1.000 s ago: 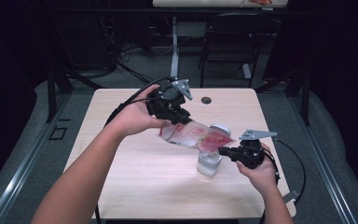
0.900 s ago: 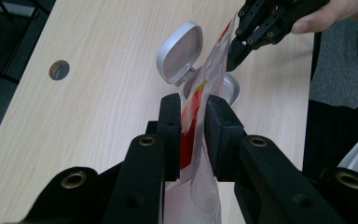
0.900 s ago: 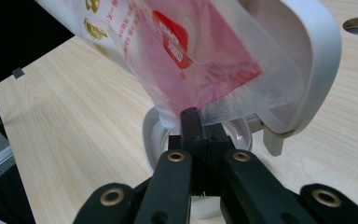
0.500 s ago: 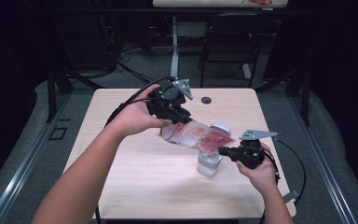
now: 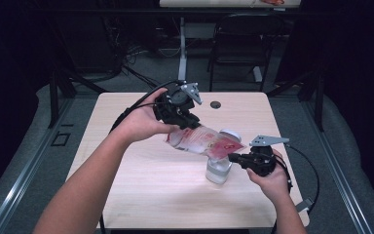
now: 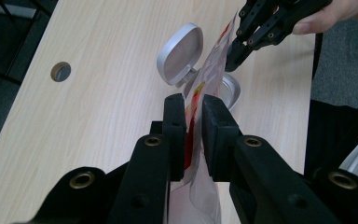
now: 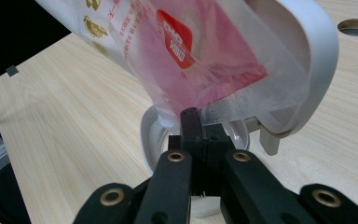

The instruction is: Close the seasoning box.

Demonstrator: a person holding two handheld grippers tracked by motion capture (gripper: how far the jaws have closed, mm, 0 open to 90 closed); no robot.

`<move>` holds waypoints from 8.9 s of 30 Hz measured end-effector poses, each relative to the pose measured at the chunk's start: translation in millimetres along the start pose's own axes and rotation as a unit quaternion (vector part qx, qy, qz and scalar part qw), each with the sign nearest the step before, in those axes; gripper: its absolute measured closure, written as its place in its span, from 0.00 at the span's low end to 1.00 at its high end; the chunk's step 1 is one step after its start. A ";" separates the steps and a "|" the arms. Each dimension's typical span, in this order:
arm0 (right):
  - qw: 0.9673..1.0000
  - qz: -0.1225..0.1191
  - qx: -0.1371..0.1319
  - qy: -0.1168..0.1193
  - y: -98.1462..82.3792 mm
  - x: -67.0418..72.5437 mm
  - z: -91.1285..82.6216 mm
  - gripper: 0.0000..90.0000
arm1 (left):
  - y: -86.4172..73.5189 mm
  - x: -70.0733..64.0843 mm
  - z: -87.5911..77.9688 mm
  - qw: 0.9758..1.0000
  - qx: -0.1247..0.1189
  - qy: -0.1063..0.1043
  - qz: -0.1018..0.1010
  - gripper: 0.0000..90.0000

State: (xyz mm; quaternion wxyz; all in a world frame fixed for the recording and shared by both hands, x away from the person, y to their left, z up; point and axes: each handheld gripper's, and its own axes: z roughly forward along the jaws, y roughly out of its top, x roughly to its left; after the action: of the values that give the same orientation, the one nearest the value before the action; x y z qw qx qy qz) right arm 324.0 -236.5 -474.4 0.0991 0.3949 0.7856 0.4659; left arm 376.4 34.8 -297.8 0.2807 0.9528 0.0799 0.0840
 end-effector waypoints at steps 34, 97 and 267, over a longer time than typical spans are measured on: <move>1.000 0.007 0.008 0.017 4.3 2.2 -14.2 1.00 | -4.9 3.3 -3.1 1.000 -0.012 -0.001 -0.015 0.94; 0.995 0.013 -0.049 0.084 1.7 4.5 30.1 0.98 | -115.8 16.3 7.1 0.994 -0.051 0.000 -0.101 0.92; 0.990 -0.094 -0.078 -0.067 84.5 55.5 2.0 0.63 | -310.4 -40.8 22.8 0.949 -0.165 0.093 -0.253 0.54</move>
State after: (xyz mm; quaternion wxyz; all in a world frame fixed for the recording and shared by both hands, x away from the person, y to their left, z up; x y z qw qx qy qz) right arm 332.5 -174.2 -395.3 0.2255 0.3403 0.7721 0.4870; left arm 308.7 272.3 -491.6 0.4375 0.8297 0.3287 0.1105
